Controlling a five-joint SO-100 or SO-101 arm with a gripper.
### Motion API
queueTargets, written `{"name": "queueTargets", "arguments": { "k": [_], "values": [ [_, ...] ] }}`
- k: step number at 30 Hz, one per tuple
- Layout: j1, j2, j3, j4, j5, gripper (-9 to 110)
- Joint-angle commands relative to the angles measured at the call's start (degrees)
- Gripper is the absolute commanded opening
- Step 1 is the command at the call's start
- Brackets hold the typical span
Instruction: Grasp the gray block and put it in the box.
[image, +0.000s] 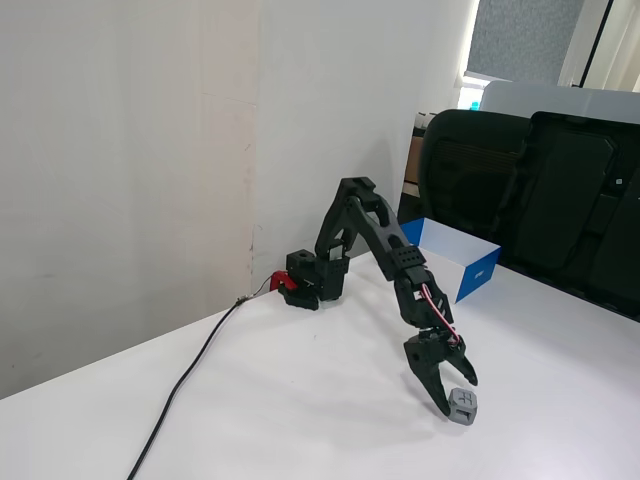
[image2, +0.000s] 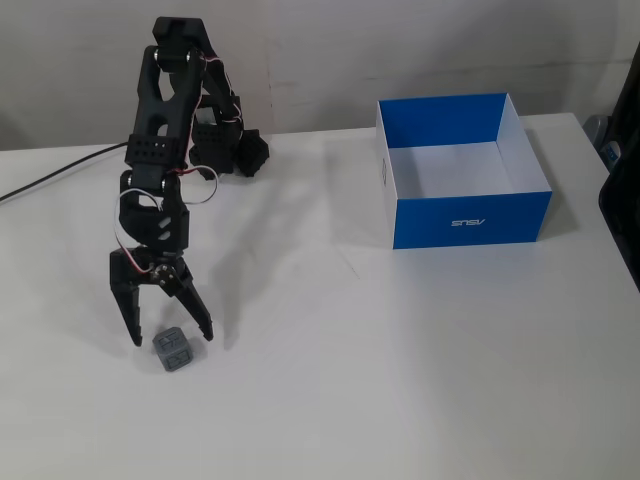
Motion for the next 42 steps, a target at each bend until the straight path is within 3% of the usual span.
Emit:
{"name": "queueTargets", "arguments": {
  "k": [1,11,16,22,33,42],
  "values": [
    [0.70,0.35,-5.27,0.18,0.26,41],
    [1.23,-1.85,-7.03,0.18,-0.26,37],
    [1.41,-2.02,-6.86,0.18,-0.35,19],
    [1.05,-2.20,-6.86,0.18,-0.35,17],
    [0.62,-3.69,-7.73,-0.26,-0.09,0],
    [0.09,-0.35,-12.13,16.61,4.57,0]
  ]
}}
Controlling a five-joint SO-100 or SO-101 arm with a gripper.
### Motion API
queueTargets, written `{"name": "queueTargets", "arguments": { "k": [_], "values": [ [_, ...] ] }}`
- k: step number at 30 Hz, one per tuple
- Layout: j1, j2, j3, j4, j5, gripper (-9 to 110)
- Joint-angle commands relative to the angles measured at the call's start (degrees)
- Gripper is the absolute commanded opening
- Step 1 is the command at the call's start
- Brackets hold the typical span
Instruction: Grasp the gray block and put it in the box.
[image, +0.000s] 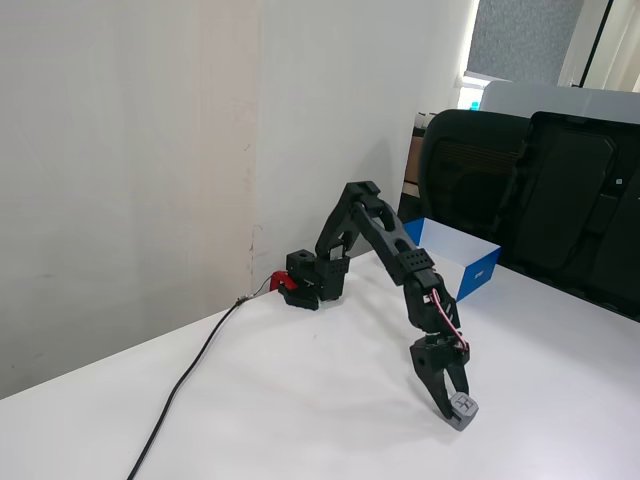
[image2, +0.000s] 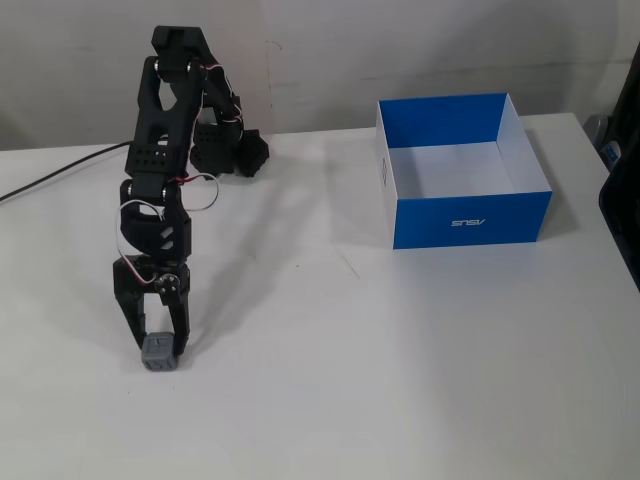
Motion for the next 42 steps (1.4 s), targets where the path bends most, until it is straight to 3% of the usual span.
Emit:
{"name": "queueTargets", "arguments": {
  "k": [1,22,42],
  "values": [
    [-1.05,4.83,-3.69,8.26,3.16,0],
    [-1.05,12.92,-9.58,28.74,19.07,0],
    [9.49,42.28,13.54,30.67,42.80,0]
  ]
}}
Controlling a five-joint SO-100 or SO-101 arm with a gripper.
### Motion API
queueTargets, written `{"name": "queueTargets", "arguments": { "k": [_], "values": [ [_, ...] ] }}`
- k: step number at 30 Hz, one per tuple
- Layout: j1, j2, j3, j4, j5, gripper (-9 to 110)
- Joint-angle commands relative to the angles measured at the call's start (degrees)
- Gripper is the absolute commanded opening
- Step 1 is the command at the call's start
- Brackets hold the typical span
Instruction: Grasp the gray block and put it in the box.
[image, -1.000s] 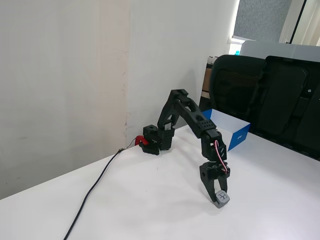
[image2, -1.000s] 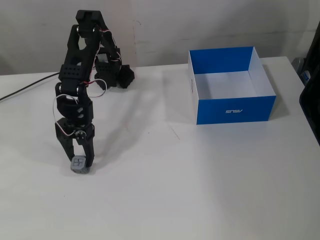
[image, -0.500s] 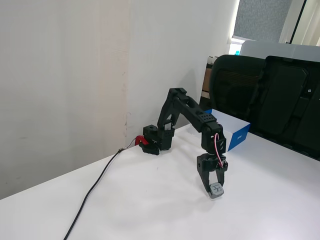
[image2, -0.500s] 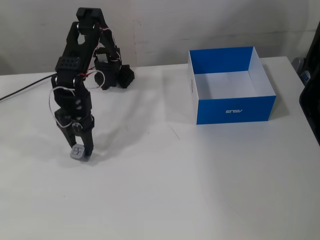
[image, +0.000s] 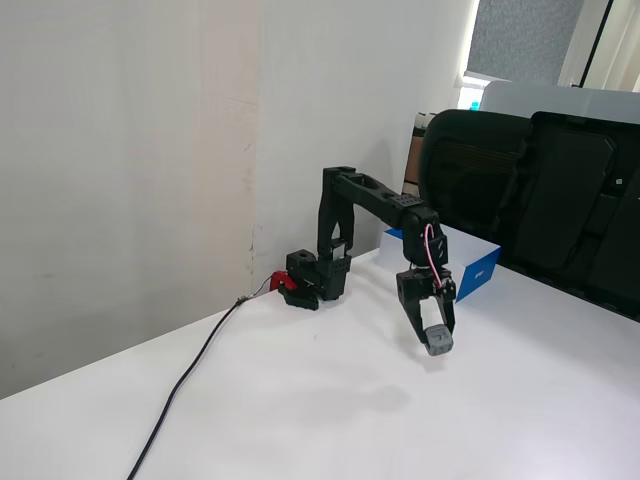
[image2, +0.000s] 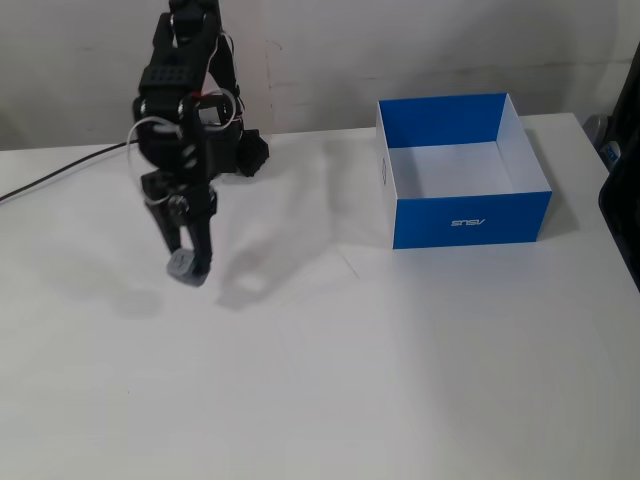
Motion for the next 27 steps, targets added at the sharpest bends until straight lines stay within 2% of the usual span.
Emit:
{"name": "queueTargets", "arguments": {
  "k": [1,15,27],
  "values": [
    [3.60,11.87,2.72,0.26,5.10,0],
    [18.72,26.54,10.55,2.11,27.86,0],
    [34.01,29.88,4.13,7.65,38.32,0]
  ]
}}
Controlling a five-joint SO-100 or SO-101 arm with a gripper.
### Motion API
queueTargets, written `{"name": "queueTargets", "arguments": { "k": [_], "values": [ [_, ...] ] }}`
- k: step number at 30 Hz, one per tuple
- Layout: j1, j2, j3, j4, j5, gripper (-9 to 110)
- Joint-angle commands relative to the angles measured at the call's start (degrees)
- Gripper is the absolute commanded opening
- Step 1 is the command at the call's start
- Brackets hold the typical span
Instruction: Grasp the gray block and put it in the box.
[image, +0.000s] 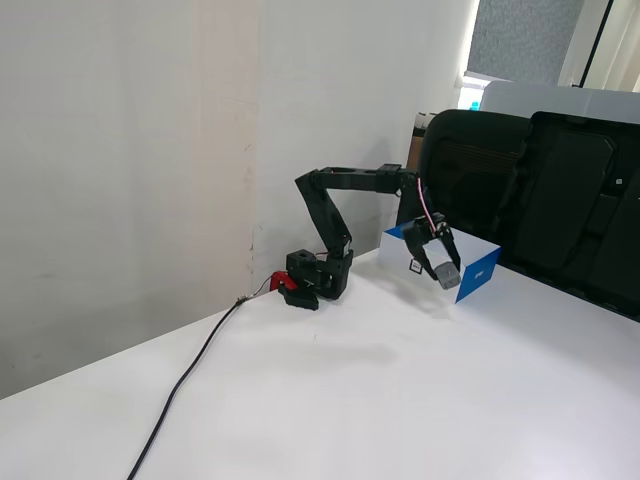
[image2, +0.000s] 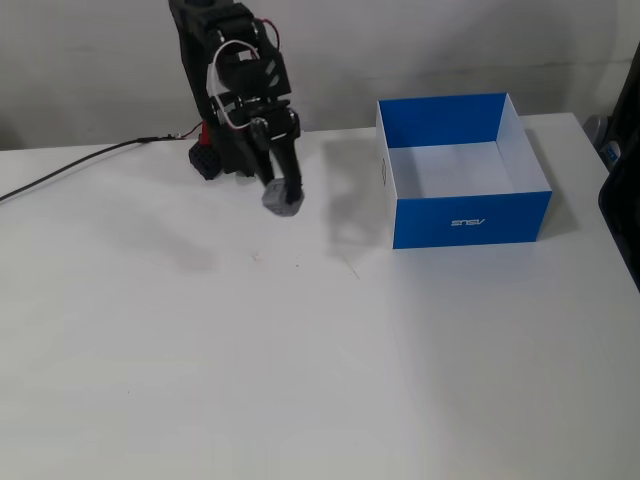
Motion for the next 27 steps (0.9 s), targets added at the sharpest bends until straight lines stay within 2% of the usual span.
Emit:
{"name": "queueTargets", "arguments": {
  "k": [1,13,27],
  "values": [
    [5.36,3.52,-7.21,1.76,2.55,0],
    [20.92,1.14,-22.24,12.92,6.59,0],
    [40.78,0.44,-30.41,26.02,6.59,0]
  ]
}}
